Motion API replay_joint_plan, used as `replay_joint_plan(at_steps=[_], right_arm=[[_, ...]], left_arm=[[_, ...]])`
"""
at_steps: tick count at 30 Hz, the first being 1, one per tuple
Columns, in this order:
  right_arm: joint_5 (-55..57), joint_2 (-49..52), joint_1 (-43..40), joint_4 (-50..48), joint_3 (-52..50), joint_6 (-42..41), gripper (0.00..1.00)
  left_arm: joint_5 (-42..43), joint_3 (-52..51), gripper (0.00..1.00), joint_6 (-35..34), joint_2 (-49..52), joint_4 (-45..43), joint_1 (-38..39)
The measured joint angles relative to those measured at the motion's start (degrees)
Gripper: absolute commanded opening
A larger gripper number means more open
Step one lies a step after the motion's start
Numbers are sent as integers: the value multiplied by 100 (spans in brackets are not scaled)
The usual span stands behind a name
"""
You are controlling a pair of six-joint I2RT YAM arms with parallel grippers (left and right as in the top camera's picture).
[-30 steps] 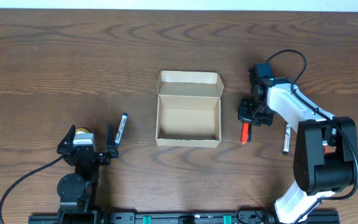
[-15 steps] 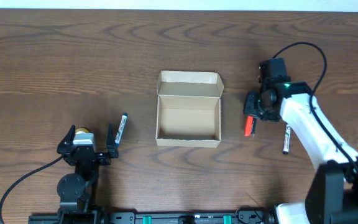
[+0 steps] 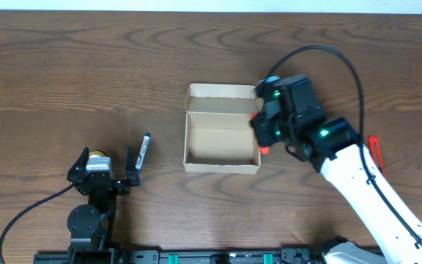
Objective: Pack container
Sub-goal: 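Carry the red stapler into the cardboard box and release it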
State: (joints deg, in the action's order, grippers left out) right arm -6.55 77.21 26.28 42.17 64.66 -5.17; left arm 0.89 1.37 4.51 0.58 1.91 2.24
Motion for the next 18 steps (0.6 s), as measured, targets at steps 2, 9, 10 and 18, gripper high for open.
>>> replay_joint_plan(at_steps=[2, 9, 10, 18], right_arm=[[-61, 0, 337, -7, 164, 437, 1], [-297, 0, 1008, -15, 514, 1694, 1], [-332, 2, 1023, 26, 522, 1845, 1], [-402, 715, 1027, 479, 557, 3176, 1]], left_arm=[[0, 0, 95, 0, 0, 0, 0], [0, 0, 95, 0, 0, 0, 0], [0, 0, 95, 0, 0, 0, 0], [0, 0, 95, 0, 0, -2, 0]])
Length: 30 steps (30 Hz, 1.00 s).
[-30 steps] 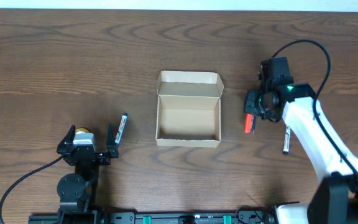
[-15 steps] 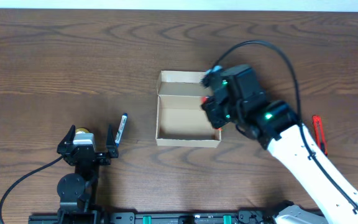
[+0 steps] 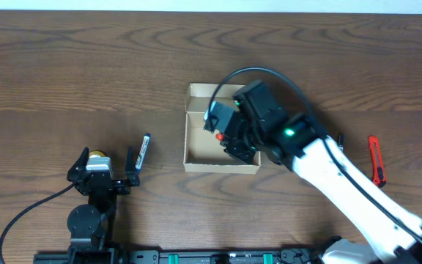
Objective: Pack container
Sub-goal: 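Carry the red stapler into the cardboard box and release it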
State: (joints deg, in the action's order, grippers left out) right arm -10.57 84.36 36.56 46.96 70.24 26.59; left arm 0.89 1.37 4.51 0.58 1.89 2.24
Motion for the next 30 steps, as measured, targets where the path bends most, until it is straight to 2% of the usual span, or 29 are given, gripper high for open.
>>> replay_joint_plan(at_steps=[8, 19, 24, 27, 30], right_arm=[[9, 1176, 0, -275, 0, 802, 1], [4, 2356, 0, -428, 2, 1200, 1], [4, 2413, 0, -431, 2, 1241, 25], [4, 2413, 0, -433, 2, 1270, 30], [2, 2413, 0, -444, 2, 1235, 30]], left_arm=[[0, 0, 95, 0, 0, 2, 0], [0, 0, 95, 0, 0, 2, 0], [0, 0, 95, 0, 0, 2, 0], [0, 0, 95, 0, 0, 0, 0], [0, 0, 95, 0, 0, 2, 0]])
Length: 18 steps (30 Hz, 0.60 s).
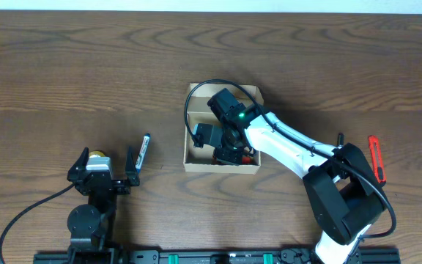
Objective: Pack container
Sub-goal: 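Carry the red stapler into the cardboard box and release it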
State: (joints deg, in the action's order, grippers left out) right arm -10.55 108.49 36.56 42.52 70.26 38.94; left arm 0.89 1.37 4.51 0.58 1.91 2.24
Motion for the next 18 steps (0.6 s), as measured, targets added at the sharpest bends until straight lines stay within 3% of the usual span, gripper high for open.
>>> replay_joint_plan(at_steps=[6, 7, 9, 18], right_arm=[[0, -50, 0, 81, 105, -258, 34], [-2, -131, 0, 92, 153, -334, 43], [4, -369, 0, 96, 256, -501, 82], [98, -2074, -28, -63, 619, -1023, 83]], left_arm=[[0, 0, 95, 0, 0, 0, 0], [0, 0, 95, 0, 0, 0, 0], [0, 0, 95, 0, 0, 0, 0], [0, 0, 95, 0, 0, 0, 0]])
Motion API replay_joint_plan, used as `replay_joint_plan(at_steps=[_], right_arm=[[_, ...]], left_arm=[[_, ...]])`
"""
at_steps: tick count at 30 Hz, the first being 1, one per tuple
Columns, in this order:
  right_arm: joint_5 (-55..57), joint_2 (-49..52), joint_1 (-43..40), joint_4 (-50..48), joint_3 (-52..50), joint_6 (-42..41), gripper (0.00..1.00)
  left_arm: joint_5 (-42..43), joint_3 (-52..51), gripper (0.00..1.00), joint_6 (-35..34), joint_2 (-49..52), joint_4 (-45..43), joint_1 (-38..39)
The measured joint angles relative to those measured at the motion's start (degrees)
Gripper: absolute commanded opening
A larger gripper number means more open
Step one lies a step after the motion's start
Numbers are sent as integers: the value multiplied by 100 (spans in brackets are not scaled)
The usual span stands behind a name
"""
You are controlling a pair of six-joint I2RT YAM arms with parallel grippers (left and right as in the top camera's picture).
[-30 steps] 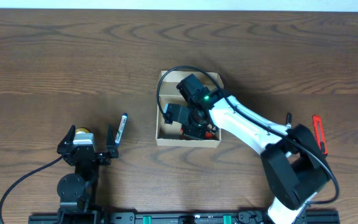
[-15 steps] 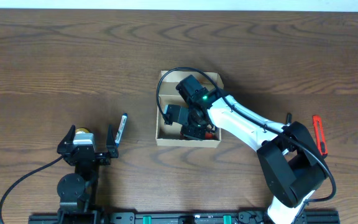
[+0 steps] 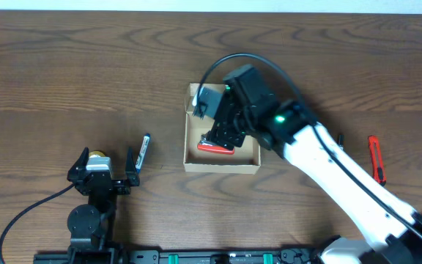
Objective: Pack container
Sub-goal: 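Carry the red stapler into the cardboard box and release it, then move the right gripper to the black-capped marker and grasp it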
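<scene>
An open cardboard box (image 3: 193, 158) stands in the middle of the table, its lid flap folded back at the far side. A red cutter-like object (image 3: 216, 148) lies flat on the box floor. My right gripper (image 3: 219, 136) hangs just above it over the box; its fingers look parted and off the object. At the near left, my left gripper (image 3: 107, 160) rests with its fingers spread wide and nothing between them.
A black marker (image 3: 144, 150) lies on the table between the left gripper and the box. A red utility knife (image 3: 375, 158) lies to the right of the right arm. The right arm's cable loops over the box's far side.
My right gripper was low inside the box, covering the red object. Now it sits higher and further back, and the red object lies in plain view on the box floor. The left arm is unchanged.
My right gripper was at the box's right edge with something red in its fingers. Then it was over the box, then down inside it. Now it is raised off the red object, which stays on the box floor. The left arm never moved.
</scene>
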State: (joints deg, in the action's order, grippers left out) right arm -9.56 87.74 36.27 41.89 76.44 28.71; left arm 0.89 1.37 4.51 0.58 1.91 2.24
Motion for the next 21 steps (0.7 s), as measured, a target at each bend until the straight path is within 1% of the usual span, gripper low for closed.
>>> replay_joint_plan(at_steps=[2, 4, 5, 7, 9, 11, 12, 14, 16, 17, 21], right_arm=[[229, -205, -61, -111, 0, -343, 85], [540, -337, -166, -216, 0, -767, 85], [767, -404, -249, -269, 0, -1064, 84], [1257, -546, -448, -339, 0, -1637, 80], [1788, -691, -662, -409, 0, -2184, 80], [2520, -870, -918, -479, 0, -2979, 83], [2809, -935, -1021, -490, 0, -3292, 84], [3541, -1110, -1309, -459, 0, -4197, 82], [3906, -1222, -1578, -315, 0, -4874, 81], [3965, -1257, -1733, -144, 7, -5180, 81], [3735, -1235, -2319, 1029, 24, -5882, 84]], left_arm=[[0, 0, 95, 0, 0, 0, 0], [0, 0, 95, 0, 0, 0, 0], [0, 0, 95, 0, 0, 0, 0], [0, 0, 95, 0, 0, 0, 0], [0, 0, 95, 0, 0, 0, 0], [0, 0, 95, 0, 0, 0, 0], [0, 0, 95, 0, 0, 0, 0], [0, 0, 95, 0, 0, 0, 0], [0, 0, 95, 0, 0, 0, 0], [0, 0, 95, 0, 0, 0, 0], [0, 0, 95, 0, 0, 0, 0]])
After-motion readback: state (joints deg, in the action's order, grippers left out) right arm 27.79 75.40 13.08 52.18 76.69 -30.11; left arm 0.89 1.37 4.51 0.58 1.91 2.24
